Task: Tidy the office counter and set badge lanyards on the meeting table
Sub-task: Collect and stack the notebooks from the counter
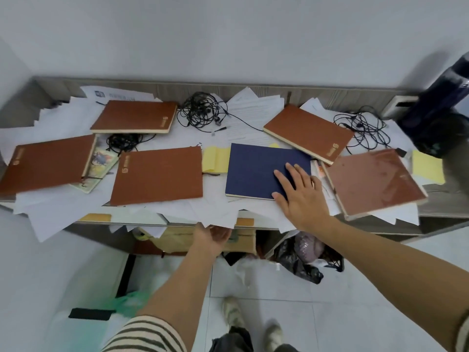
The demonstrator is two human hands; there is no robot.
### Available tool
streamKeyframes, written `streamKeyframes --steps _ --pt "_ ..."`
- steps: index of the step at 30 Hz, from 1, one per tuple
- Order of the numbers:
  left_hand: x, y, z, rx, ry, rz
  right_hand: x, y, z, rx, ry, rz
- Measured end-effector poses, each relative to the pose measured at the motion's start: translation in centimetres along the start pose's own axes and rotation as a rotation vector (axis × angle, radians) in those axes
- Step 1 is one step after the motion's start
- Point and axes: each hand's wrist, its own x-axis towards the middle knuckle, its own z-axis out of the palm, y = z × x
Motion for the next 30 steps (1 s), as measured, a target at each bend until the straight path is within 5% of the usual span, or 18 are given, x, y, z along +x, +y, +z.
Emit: streamKeyframes --steps 11,30 --pt "-1.8 -4.5 -4.6 0.08 0.199 0.08 0.4 0.8 0.0 0.006 -0.033 -0.015" --pt "-6.1 -5.2 -6.4 0.204 0.206 0.192 0.2 0.2 -0.6 0.051 -0.065 -0.036"
